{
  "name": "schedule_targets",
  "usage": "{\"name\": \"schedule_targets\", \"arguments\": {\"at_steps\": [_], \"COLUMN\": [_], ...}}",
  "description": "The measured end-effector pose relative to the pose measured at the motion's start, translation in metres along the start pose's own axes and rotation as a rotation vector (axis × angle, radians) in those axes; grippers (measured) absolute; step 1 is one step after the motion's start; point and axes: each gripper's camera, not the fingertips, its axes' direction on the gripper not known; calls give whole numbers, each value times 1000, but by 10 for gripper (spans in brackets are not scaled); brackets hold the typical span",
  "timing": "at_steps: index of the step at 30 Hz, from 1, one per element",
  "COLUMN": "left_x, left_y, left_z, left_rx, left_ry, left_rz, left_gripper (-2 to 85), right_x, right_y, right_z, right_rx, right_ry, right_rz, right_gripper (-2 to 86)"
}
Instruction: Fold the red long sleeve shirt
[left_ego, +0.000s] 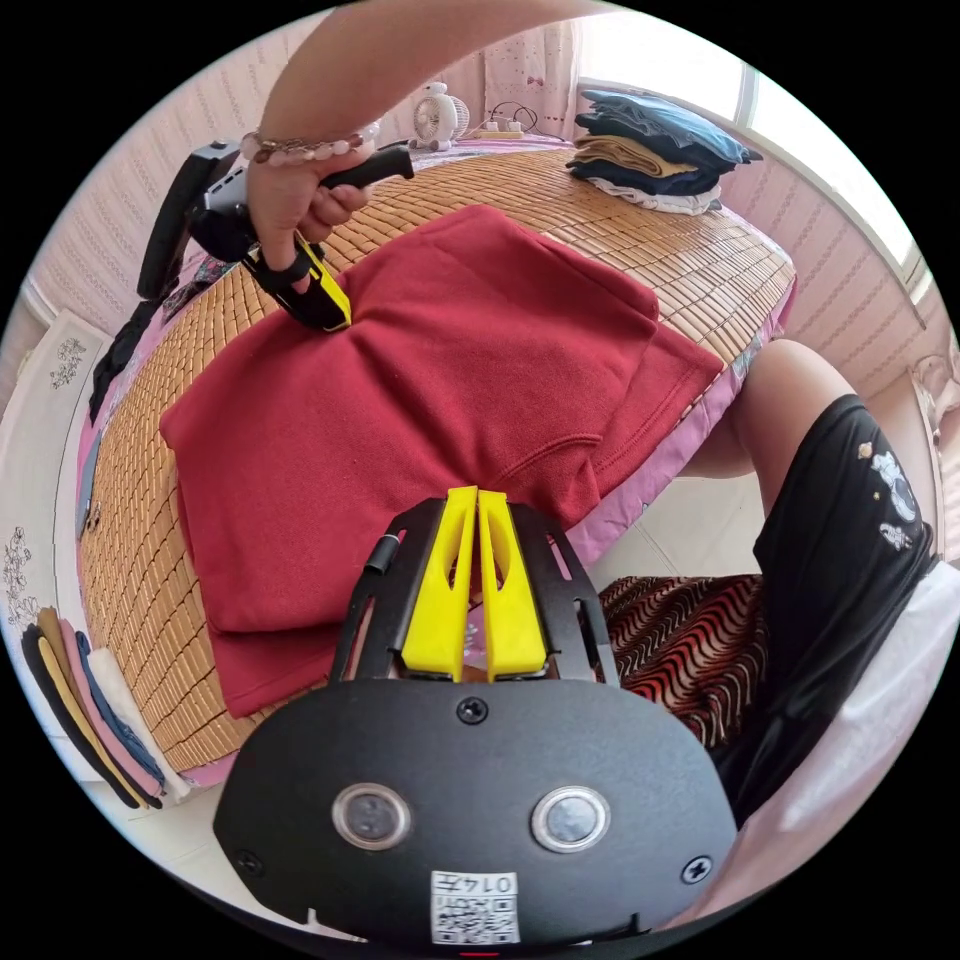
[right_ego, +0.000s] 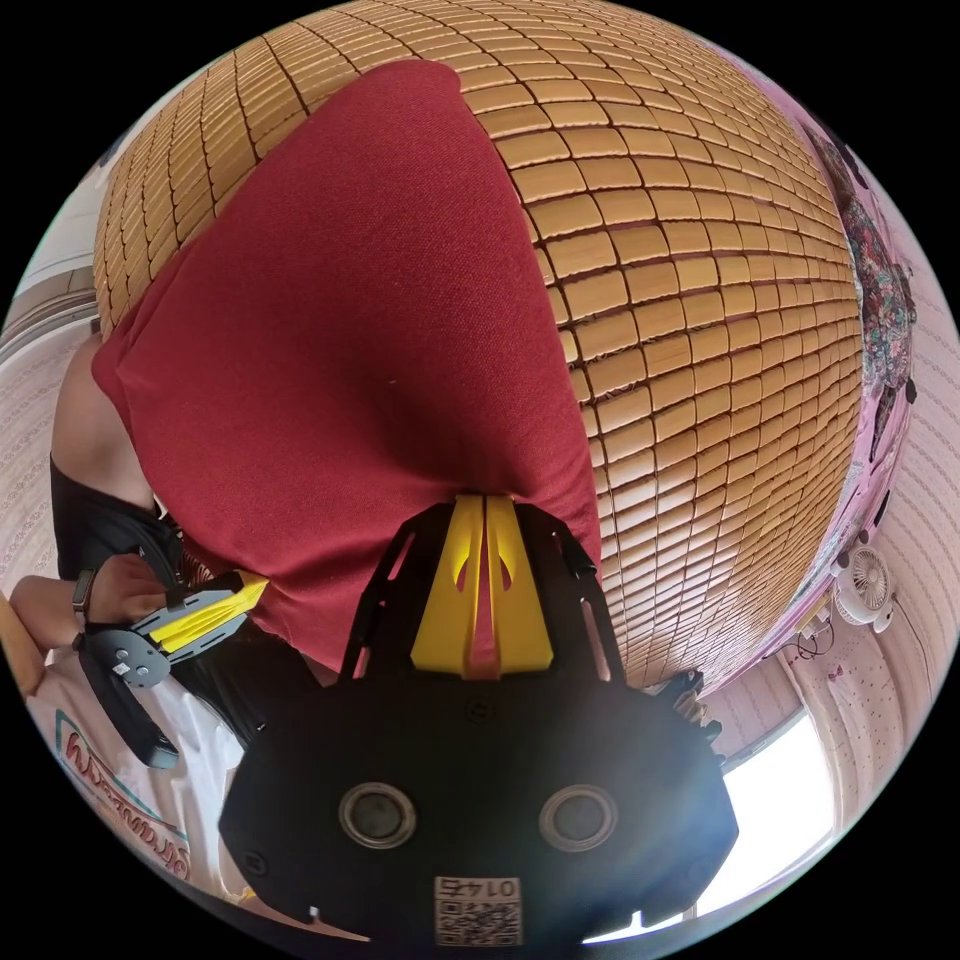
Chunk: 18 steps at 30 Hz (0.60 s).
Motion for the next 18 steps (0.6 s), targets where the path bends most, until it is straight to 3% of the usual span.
{"name": "schedule_targets", "arguments": {"at_steps": [2, 5, 7, 8, 9, 10, 12, 15, 18], "left_x": [3, -2, -9, -13, -17, -19, -20, -16, -11], "left_y": [0, 12, 23, 30, 35, 37, 44, 50, 48], "left_z": [1, 1, -1, -2, -3, -4, -11, -26, -33], "left_rx": [-7, 53, 107, 134, 140, 141, 179, 296, 366], "left_ry": [-13, 16, 53, 85, 120, 136, 192, 201, 250], "left_rz": [21, -14, -45, -67, -94, -105, -114, -85, -29], "left_gripper": [-6, -5, -4, -4, 5, 10, 28, 50, 76], "right_x": [0, 9, 20, 21, 25, 30, 32, 19, 5], "right_y": [18, 76, 156, 180, 228, 272, 332, 420, 483], "right_z": [-7, -20, -25, -25, -24, -19, -6, 16, 22], "right_rx": [42, 264, 613, 696, 803, 833, 844, 863, 779], "right_ry": [15, -13, -72, -57, -21, -39, -153, -320, -317], "right_rz": [17, 137, 290, 370, 585, 787, 940, 1009, 1029], "right_gripper": [1, 3, 5, 6, 7, 8, 10, 46, 82]}}
